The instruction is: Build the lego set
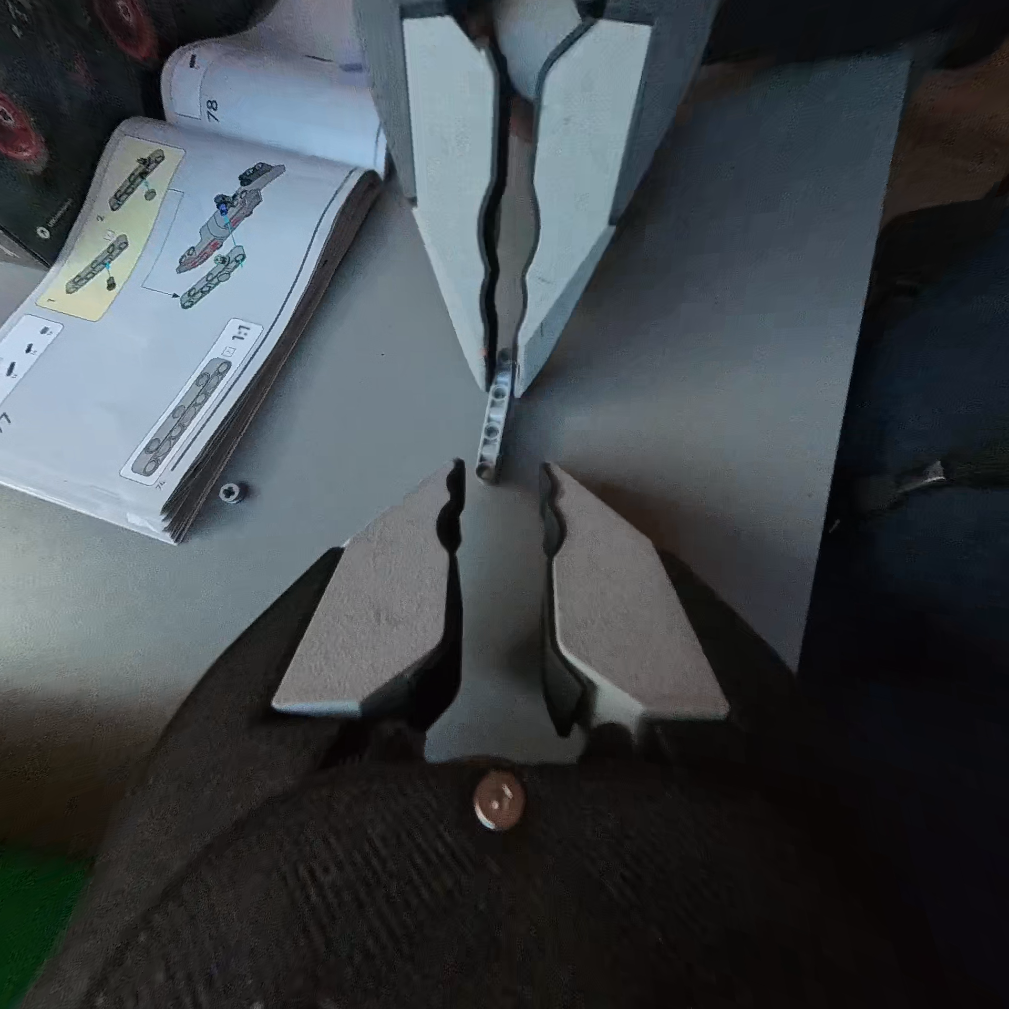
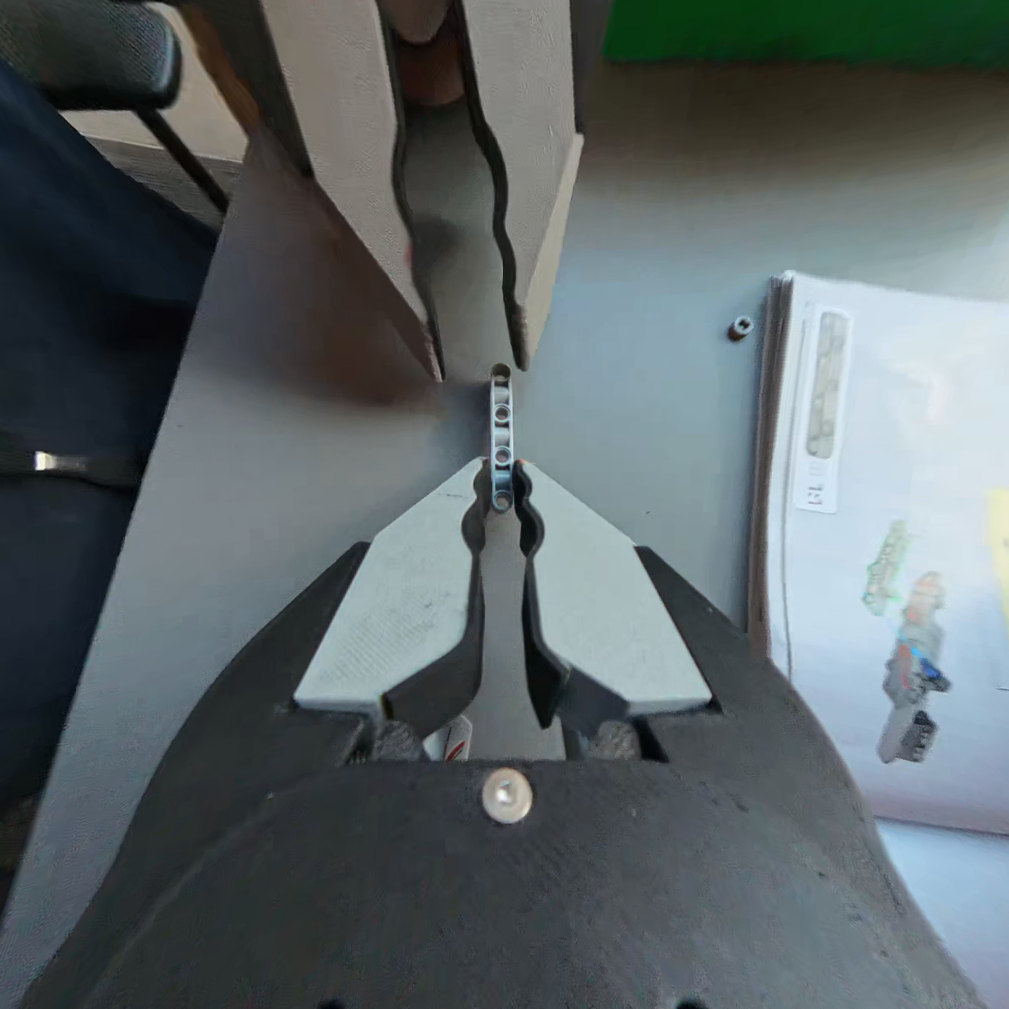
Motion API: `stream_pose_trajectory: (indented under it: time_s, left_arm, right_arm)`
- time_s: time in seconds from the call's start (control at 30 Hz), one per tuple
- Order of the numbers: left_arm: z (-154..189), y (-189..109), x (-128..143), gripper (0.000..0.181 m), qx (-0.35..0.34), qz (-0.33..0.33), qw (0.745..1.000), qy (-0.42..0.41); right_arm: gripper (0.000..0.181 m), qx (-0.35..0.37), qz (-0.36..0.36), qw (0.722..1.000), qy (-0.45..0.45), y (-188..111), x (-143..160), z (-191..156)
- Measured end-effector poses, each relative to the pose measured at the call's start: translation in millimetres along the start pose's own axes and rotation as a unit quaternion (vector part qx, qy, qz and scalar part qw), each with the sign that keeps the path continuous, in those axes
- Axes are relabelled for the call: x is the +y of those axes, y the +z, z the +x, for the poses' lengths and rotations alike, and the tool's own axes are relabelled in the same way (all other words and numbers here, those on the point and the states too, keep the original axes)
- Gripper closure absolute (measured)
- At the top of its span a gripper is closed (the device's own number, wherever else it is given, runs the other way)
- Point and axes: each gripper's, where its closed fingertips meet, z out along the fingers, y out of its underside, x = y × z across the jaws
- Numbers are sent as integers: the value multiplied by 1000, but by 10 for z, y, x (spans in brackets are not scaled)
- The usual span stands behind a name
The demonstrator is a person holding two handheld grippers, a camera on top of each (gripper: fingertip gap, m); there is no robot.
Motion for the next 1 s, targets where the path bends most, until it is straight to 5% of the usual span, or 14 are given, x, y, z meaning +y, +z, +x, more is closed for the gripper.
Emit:
stream_pose_trajectory:
  time_s: [0.23, 0.37, 0.67, 0.83, 1.0]
  left_arm:
    - [-6, 75, 71, 176, 11, -33, 999, 7]
    - [0, 94, 89, 176, 20, -41, 999, 6]
    - [-49, 6, 149, 149, 3, -48, 999, 11]
    - [77, -491, 22, 148, -2, 3, 1000, -1]
    - [-234, -1191, -157, 148, -87, 76, 993, 5]
  right_arm:
    - [177, 33, 23, 998, -42, -5, -51, -40]
    - [161, 22, -16, 999, -22, -27, 128, -44]
    - [159, 99, 38, 994, 15, -602, 193, 129]
    - [158, 162, 81, 983, 41, -1034, 294, 265]
    - [151, 222, 133, 963, 80, -1357, 451, 476]
